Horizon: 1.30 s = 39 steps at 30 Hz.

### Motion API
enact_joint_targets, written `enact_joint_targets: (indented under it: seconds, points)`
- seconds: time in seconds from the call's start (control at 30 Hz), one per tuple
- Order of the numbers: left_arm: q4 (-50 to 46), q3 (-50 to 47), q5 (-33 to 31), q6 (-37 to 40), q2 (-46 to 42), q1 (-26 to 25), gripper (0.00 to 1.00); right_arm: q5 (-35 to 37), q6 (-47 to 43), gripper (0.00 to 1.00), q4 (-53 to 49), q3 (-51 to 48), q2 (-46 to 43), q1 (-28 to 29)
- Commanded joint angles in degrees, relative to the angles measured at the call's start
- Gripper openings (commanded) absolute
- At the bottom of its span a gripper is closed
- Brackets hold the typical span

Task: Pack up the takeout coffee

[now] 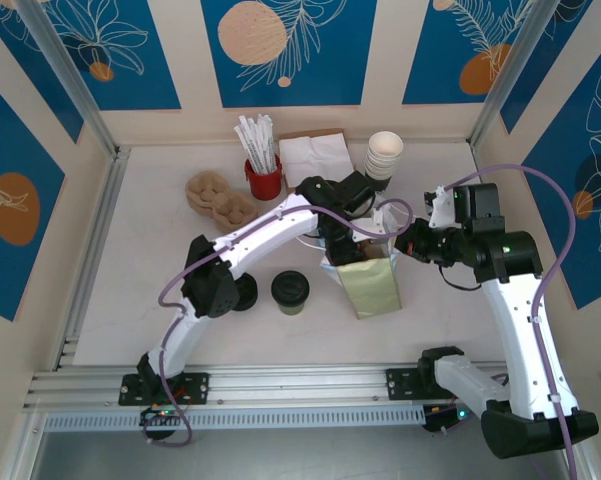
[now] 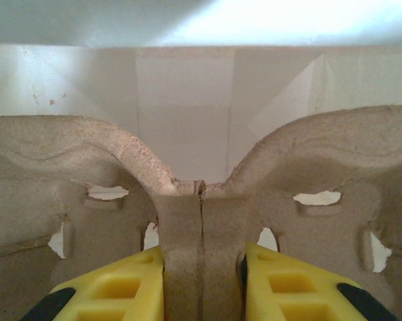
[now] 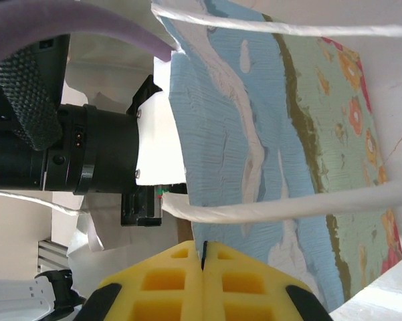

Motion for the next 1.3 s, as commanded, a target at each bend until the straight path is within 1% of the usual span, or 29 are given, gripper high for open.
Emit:
enact_joint_targets:
  seconds: [0.0,0.1,0.27,0.5,0.63,0.87,0.9,1.03,1.13,1.27]
  points:
    - [-4.44,0.29,-1.98,1.82,-2.18,-0.49,0.28,-1.55,-0.2,0.0,1.05,0.37,-1.56,-0.13]
    - [-3.19,-0.65,-0.42,0.91,-2.18,-0.45,0.28,-1.49,0.44,0.0,1.8,-1.5,-2.38,-0.13]
    - [4.11,-5.55,3.73,-1.53,-2.89,-0.5,0.28,0.3,0.9,0.0,1.77,-4.49,-3.78,-0.16]
    - [10.81,-5.62,8.46,-4.4,-1.44,-0.46,0.29,3.83,0.3,0.0,0.89,-6.66,-4.86,-0.22]
    - [11.3,-4.22,10.11,-4.7,0.41,-0.49,0.3,4.34,0.03,0.0,0.62,-6.99,-5.16,-0.39]
    - [9.2,-3.05,8.31,-2.81,3.02,-0.72,0.3,3.63,-0.24,0.0,0.53,-6.42,-5.17,-0.82]
    - [8.92,-2.94,8.0,-2.79,3.18,-0.67,0.31,3.55,-0.24,0.0,0.53,-6.3,-5.12,-0.88]
    - [8.76,-2.92,7.43,-2.91,2.36,-0.72,0.43,3.15,-0.24,0.0,0.53,-5.84,-5.1,-1.18]
    - [9.36,-2.79,6.96,-3.36,0.74,-0.67,0.51,3.03,-0.15,0.0,0.35,-5.59,-5.12,-1.38]
    - [8.89,-1.02,6.87,-4.65,-1.61,-0.67,0.64,3.02,0.1,0.0,0.18,-5.78,-5.21,-1.45]
